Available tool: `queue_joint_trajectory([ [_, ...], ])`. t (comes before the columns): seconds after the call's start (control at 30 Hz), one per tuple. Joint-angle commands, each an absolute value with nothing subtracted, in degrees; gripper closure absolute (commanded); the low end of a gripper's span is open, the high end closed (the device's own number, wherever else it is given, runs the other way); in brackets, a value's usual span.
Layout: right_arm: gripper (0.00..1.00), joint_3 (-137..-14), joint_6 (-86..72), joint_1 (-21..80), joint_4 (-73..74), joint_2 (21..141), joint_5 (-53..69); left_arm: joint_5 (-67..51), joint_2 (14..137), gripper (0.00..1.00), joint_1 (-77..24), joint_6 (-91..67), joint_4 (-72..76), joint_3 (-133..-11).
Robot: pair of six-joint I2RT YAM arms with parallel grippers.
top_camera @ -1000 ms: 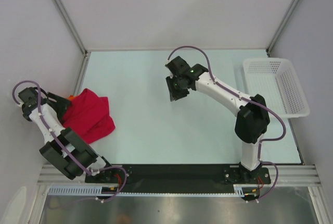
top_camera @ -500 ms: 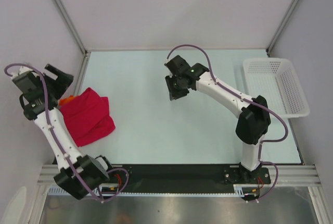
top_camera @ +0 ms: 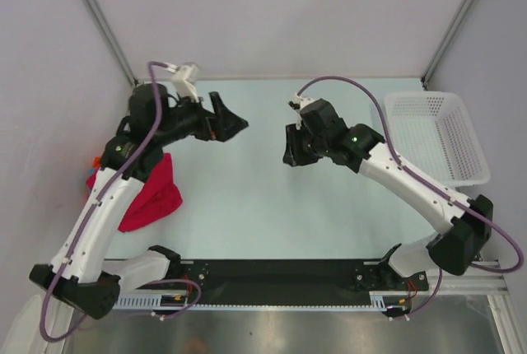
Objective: Fold and stack the t-shirts
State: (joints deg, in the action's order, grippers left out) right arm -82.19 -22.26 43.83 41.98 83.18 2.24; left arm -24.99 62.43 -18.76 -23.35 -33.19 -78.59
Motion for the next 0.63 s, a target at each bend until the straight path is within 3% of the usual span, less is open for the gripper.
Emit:
queue_joint_trajectory([
  [0.0, 0.67, -74.11, -27.50, 44.21, 37.36, 76.12, 0.18, -11.18, 66.08, 0.00, -30.74, -20.92, -36.30, -79.28],
  [0.13, 0.66, -69.35, -30.85, 44.21, 40.58, 73.30, -4.38, 3.58, 66.28, 0.01, -41.98, -24.86, -32.89, -76.56],
  [0.23, 0.65, -71.62, -29.97, 44.12, 46.90, 74.53, -11.49, 11.06, 65.31, 0.00, -45.08, -25.31, -29.19, -75.85],
  [0.4, 0.63, -77.51, -26.99, 41.75, 50.45, 78.04, -20.56, 15.55, 68.55, 0.00, -46.58, -22.77, -31.28, -77.52],
  [0.6, 0.67, -76.91, -24.96, 39.64, 50.36, 82.26, -28.64, 18.63, 69.62, 0.00, -51.33, -24.87, -31.56, -69.18],
])
